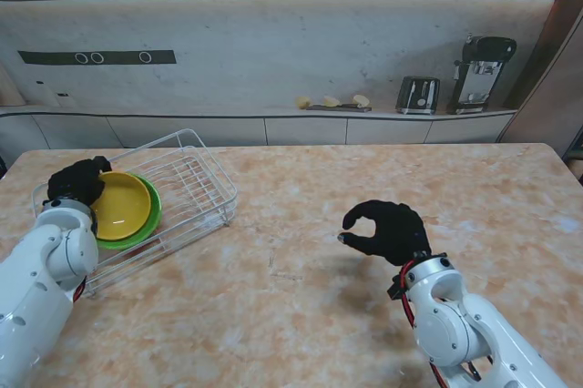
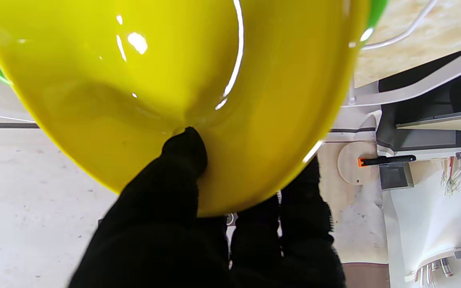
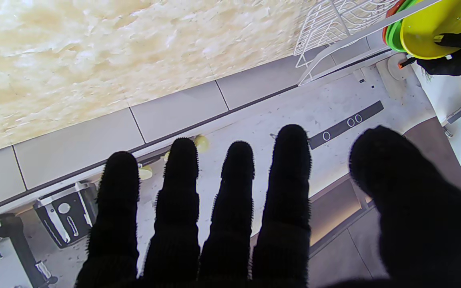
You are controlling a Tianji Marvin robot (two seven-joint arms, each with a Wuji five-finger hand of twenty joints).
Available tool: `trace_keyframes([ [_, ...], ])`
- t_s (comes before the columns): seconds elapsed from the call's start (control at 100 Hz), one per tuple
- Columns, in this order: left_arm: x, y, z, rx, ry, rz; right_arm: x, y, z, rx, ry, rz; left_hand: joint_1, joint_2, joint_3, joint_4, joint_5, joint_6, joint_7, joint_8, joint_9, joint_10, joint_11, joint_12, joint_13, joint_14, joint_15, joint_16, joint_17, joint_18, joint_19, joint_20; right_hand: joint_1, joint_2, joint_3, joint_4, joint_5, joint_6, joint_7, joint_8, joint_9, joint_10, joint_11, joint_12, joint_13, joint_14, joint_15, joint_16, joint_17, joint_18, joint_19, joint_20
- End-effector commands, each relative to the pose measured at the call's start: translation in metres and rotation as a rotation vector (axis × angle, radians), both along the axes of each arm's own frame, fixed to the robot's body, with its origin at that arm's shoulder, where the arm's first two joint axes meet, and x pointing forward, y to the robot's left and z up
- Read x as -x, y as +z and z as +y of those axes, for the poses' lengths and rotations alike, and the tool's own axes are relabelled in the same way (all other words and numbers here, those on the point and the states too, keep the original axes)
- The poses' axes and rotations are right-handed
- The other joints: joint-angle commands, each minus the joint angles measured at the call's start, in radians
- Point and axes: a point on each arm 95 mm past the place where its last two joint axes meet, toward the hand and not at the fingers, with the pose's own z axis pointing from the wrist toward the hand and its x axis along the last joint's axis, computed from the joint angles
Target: Stack bowls and put them on the dishrack
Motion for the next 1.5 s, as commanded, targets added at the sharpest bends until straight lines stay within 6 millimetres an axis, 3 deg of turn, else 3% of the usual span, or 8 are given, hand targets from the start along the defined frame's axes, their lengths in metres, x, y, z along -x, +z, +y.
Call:
trace_keyframes([
  [0.0, -0.001, -0.001, -0.002, 0.011, 0.003, 0.018, 0.003, -0.004, 0.003, 0.000, 0.014, 0.019, 0.007, 0.048, 0.008, 0.058, -0.025, 0.004, 0.004, -0.013, -0.079, -0.007, 0.022, -0.086, -0.045, -0.025, -0.005, -0.057, -0.040, -0.002, -0.024, 0.004, 0.003, -0.005, 0.002, -0.024, 0.010, -0.023, 0.006, -0.008, -0.004, -0.009, -0.009, 0.007, -0.021, -0.001, -0.017, -0.014, -0.016, 0.005, -0.005, 0.010],
  [0.1, -0.002, -0.003, -0.003, 0.012, 0.003, 0.031, 0.003, -0.003, 0.003, -0.001, 0.014, 0.018, -0.032, 0.037, -0.011, 0.058, -0.038, 0.004, -0.023, -0.020, -0.122, -0.013, 0.030, -0.281, -0.103, -0.044, -0.027, -0.237, -0.111, 0.028, -0.061, 0.015, 0.003, -0.004, 0.002, -0.024, 0.011, -0.022, 0.006, -0.008, -0.004, -0.008, -0.010, 0.007, -0.022, 0.000, -0.017, -0.014, -0.018, 0.005, -0.007, 0.010],
  [0.31, 0.000, -0.004, -0.002, 0.011, -0.002, 0.049, 0.003, -0.003, 0.003, -0.002, 0.012, 0.016, -0.150, 0.033, -0.049, 0.074, -0.050, -0.008, -0.088, -0.041, -0.148, -0.015, -0.020, -0.348, -0.180, -0.041, -0.100, -0.329, -0.224, 0.099, -0.117, 0.016, 0.001, -0.005, 0.001, -0.024, 0.011, -0.021, 0.006, -0.008, -0.004, -0.007, -0.010, 0.006, -0.022, 0.000, -0.018, -0.015, -0.018, 0.007, -0.006, 0.010],
  [0.61, 0.002, -0.004, 0.001, 0.016, -0.013, 0.047, 0.003, -0.003, 0.004, -0.001, 0.015, 0.018, -0.263, 0.009, -0.042, 0.082, -0.049, -0.046, -0.162, -0.067, -0.186, -0.025, -0.082, -0.407, -0.275, -0.047, -0.156, -0.414, -0.317, 0.130, -0.171, 0.010, 0.001, -0.004, 0.002, -0.023, 0.011, -0.021, 0.004, -0.008, -0.005, -0.007, -0.010, 0.006, -0.024, 0.001, -0.019, -0.015, -0.019, 0.007, -0.006, 0.010],
  [1.12, 0.008, 0.014, -0.006, 0.040, -0.094, -0.005, 0.003, -0.003, 0.003, -0.002, 0.016, 0.016, -0.335, 0.029, -0.107, 0.080, -0.015, -0.094, -0.183, -0.064, -0.173, -0.054, -0.111, -0.438, -0.289, -0.036, -0.179, -0.445, -0.360, 0.199, -0.204, 0.002, -0.001, -0.003, 0.003, -0.023, 0.012, -0.021, 0.004, -0.007, -0.006, -0.007, -0.011, 0.006, -0.026, 0.001, -0.020, -0.015, -0.020, 0.007, -0.007, 0.010],
  [1.18, 0.009, 0.017, -0.007, 0.041, -0.106, -0.011, 0.003, -0.003, 0.003, -0.002, 0.016, 0.015, -0.325, 0.037, -0.127, 0.083, -0.004, -0.097, -0.172, -0.045, -0.147, -0.063, -0.113, -0.434, -0.270, -0.039, -0.186, -0.442, -0.353, 0.204, -0.204, 0.002, 0.000, -0.003, 0.003, -0.023, 0.013, -0.021, 0.005, -0.007, -0.006, -0.007, -0.011, 0.006, -0.025, 0.001, -0.020, -0.015, -0.020, 0.006, -0.008, 0.010],
  [1.29, 0.013, 0.021, -0.010, 0.038, -0.128, -0.021, 0.004, -0.003, 0.003, -0.003, 0.015, 0.013, -0.199, 0.064, -0.315, 0.083, 0.018, -0.107, -0.147, 0.039, -0.101, -0.073, -0.103, -0.398, -0.222, -0.047, -0.192, -0.413, -0.317, 0.203, -0.192, 0.008, 0.000, -0.003, 0.003, -0.023, 0.013, -0.021, 0.005, -0.007, -0.005, -0.007, -0.011, 0.006, -0.025, 0.001, -0.019, -0.015, -0.021, 0.005, -0.008, 0.010],
  [1.49, 0.019, 0.023, -0.019, 0.056, -0.173, -0.045, 0.004, -0.002, 0.002, -0.003, 0.012, 0.007, -0.133, 0.030, -0.327, 0.074, 0.053, -0.125, -0.090, 0.077, -0.023, -0.083, -0.066, -0.356, -0.122, -0.058, -0.151, -0.359, -0.219, 0.186, -0.109, 0.042, 0.001, -0.003, 0.002, -0.023, 0.013, -0.021, 0.005, -0.007, -0.006, -0.008, -0.011, 0.006, -0.024, 0.001, -0.019, -0.015, -0.018, 0.007, -0.007, 0.011],
])
